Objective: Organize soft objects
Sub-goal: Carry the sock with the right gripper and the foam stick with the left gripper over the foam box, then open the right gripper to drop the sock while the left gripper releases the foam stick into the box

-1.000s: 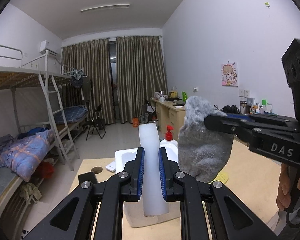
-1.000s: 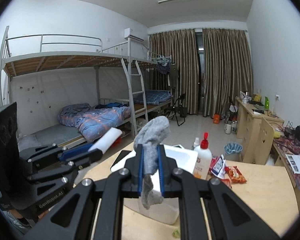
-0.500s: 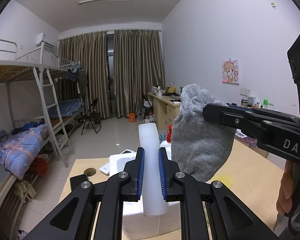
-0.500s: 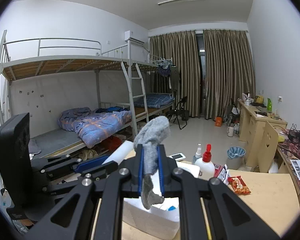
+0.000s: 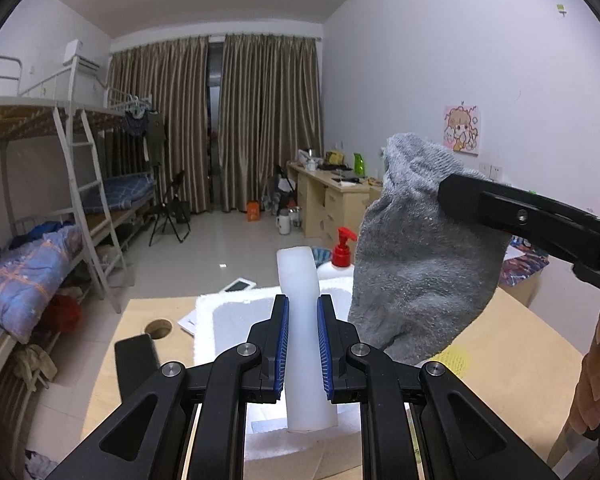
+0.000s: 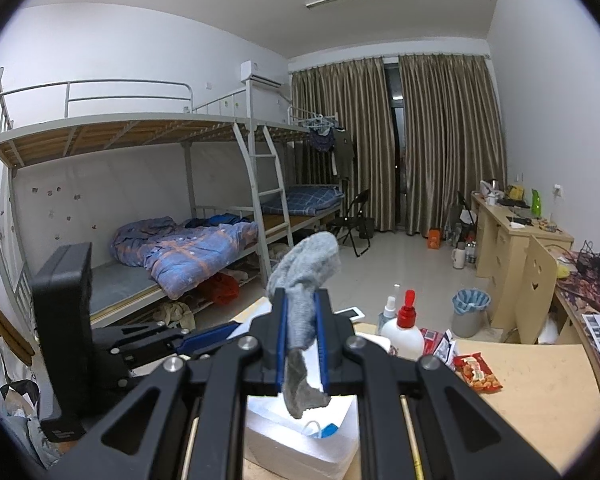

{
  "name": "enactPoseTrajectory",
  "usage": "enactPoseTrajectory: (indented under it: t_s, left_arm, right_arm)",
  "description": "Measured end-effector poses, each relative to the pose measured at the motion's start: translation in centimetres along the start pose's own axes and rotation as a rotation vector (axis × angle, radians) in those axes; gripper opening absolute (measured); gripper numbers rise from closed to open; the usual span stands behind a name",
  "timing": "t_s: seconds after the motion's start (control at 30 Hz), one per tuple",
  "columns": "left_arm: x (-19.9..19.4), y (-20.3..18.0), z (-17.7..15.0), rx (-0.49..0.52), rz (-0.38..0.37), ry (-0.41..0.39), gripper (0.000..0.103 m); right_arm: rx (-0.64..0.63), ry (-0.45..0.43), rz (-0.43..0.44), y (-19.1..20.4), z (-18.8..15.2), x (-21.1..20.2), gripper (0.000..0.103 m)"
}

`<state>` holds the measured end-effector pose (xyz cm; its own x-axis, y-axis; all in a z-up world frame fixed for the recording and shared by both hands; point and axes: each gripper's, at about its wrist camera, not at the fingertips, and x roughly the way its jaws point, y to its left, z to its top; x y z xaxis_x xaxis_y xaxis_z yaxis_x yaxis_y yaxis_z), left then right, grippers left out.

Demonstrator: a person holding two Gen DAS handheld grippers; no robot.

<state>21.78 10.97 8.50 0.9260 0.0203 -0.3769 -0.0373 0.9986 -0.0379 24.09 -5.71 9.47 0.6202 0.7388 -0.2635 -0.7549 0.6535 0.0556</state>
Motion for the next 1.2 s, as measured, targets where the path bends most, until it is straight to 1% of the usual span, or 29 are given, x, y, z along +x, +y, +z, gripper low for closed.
enactPoseTrajectory:
  t_s: [0.2, 0.37, 0.43, 0.5, 0.53, 0.6, 0.63, 0.7, 0.73, 0.77, 0.8, 0.83, 0.9, 1.2]
  left_arm:
    - [1.7, 0.3, 0.1, 0.006, -0.018, 0.026, 0.015]
    - [2.7, 0.9, 0.2, 0.007, -0.034, 0.032, 0.015]
    - [3.1, 0.9, 0.0, 0.020, -0.025, 0.036, 0.019]
    - [3.3, 1.0, -0.2, 0.018, -0.017, 0.032, 0.020]
    - [3.4, 1.1, -0.2, 0.020, -0.010, 0.028, 0.024]
    - [3.5, 1.1, -0.2, 0.030, 0.004, 0.028, 0.025]
    - [3.5, 1.1, -0.3, 0.035, 0.011, 0.027, 0.027]
    - [3.3, 0.8, -0.4, 0.047, 0.041, 0.019, 0.047]
    - [3.2, 0.8, -0.5, 0.047, 0.052, 0.012, 0.072]
    - [2.9, 0.9, -0.5, 0.040, 0.056, -0.002, 0.092]
    - [2.3, 1.1, -0.6, 0.029, 0.057, -0.037, 0.097]
    - [1.8, 1.1, -0.6, 0.025, 0.068, -0.061, 0.100]
    - [1.3, 1.0, -0.6, 0.034, 0.097, -0.083, 0.103]
    - [0.3, 1.1, -1.0, 0.036, 0.120, -0.080, 0.103]
  right_arm:
    - [0.012, 0.008, -0.008, 0.2, 0.1, 0.4, 0.016]
    - [0.014, 0.005, -0.020, -0.1, 0.5, 0.4, 0.016]
    - [0.014, 0.006, -0.025, 0.0, 0.5, 0.4, 0.016]
    - [0.014, 0.010, -0.028, -0.1, 0.4, 0.6, 0.016]
    - [0.014, 0.011, -0.029, -0.2, 0.4, 0.6, 0.016]
    - [0.018, 0.013, -0.032, -0.5, 0.4, 0.7, 0.016]
    - [0.021, 0.013, -0.032, -0.6, 0.4, 0.8, 0.016]
    - [0.022, 0.013, -0.035, -0.7, 0.4, 0.8, 0.016]
    - [0.021, 0.013, -0.037, -0.6, 0.4, 0.9, 0.016]
    - [0.020, 0.013, -0.038, -0.6, 0.5, 0.9, 0.016]
    - [0.021, 0.011, -0.038, -0.6, 0.5, 0.9, 0.016]
    - [0.021, 0.011, -0.038, -0.5, 0.5, 1.0, 0.016]
    - [0.022, 0.010, -0.037, -0.5, 0.6, 1.1, 0.016]
    - [0.023, 0.022, -0.031, -0.5, 0.8, 1.6, 0.016]
